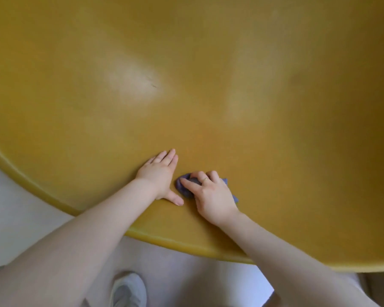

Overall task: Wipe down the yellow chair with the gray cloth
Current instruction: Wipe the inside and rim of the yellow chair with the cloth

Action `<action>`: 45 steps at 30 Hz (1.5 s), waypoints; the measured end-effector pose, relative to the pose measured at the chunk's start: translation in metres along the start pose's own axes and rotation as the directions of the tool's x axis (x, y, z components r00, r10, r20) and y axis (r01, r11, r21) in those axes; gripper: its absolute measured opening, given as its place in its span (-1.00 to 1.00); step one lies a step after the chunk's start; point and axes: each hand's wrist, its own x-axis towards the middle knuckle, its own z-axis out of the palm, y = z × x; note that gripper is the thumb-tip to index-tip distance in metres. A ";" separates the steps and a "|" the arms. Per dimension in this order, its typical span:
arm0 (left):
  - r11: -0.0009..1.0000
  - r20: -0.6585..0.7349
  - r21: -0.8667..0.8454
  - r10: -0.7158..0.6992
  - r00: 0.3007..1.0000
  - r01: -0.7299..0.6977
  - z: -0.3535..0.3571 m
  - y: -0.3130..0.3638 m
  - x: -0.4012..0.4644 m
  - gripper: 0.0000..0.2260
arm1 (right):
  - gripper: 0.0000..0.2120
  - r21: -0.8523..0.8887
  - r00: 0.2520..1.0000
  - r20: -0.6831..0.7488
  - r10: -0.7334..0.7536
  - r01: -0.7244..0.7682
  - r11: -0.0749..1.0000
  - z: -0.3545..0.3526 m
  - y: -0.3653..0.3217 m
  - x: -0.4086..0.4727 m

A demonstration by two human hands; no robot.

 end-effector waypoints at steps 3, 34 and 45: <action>1.000 0.022 -0.007 -0.015 1.000 0.015 0.002 0.000 0.000 0.09 | -0.59 -0.168 0.997 0.082 0.001 0.013 0.986 -0.013 0.049 0.016; 0.967 0.164 0.093 -0.251 0.954 0.238 -0.013 0.009 -0.007 0.16 | -0.61 -0.089 0.924 -0.029 0.381 -0.382 0.920 -0.019 0.099 0.068; 0.912 -0.234 0.326 -0.178 0.956 0.250 -0.069 -0.075 0.033 -0.16 | -0.58 -0.072 0.971 -0.219 0.098 -0.117 0.991 0.017 0.077 0.136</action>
